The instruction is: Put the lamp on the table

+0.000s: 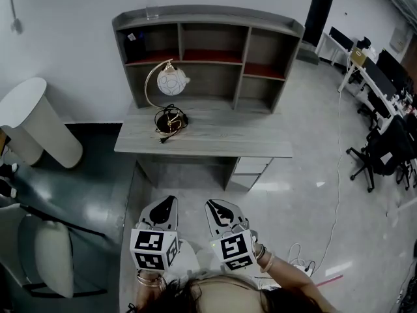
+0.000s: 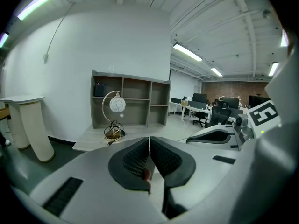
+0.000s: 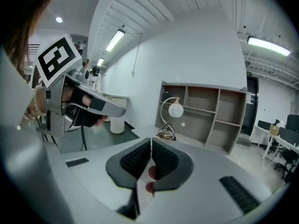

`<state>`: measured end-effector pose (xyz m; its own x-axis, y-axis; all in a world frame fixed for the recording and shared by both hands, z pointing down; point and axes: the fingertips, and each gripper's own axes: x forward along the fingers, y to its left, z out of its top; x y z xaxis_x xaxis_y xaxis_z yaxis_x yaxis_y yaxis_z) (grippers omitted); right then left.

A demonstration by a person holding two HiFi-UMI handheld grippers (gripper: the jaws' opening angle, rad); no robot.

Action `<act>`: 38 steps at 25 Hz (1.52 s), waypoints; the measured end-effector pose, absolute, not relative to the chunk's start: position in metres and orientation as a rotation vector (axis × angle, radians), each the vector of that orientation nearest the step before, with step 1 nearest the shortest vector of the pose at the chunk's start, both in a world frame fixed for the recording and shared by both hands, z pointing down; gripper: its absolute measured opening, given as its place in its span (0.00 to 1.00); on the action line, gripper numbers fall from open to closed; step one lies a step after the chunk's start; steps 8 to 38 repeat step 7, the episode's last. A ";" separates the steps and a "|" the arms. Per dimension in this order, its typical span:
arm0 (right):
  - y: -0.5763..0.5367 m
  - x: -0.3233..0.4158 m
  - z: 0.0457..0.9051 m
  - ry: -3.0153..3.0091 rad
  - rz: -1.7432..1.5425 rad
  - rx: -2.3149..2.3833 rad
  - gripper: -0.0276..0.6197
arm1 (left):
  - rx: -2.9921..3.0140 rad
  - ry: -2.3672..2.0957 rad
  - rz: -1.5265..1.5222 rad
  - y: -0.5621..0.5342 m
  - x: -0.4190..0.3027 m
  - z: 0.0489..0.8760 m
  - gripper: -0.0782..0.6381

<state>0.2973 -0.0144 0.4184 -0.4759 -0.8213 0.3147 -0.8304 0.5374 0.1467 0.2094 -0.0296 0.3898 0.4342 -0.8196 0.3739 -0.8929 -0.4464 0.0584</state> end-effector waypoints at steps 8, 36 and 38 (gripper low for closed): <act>-0.011 0.304 0.429 -2.436 0.065 1.362 0.09 | 2.398 -1.525 0.470 -0.016 0.204 0.404 0.13; -0.011 0.304 0.429 -2.436 0.065 1.362 0.09 | 2.398 -1.525 0.470 -0.016 0.204 0.404 0.13; -0.011 0.304 0.429 -2.436 0.065 1.362 0.09 | 2.398 -1.525 0.470 -0.016 0.204 0.404 0.13</act>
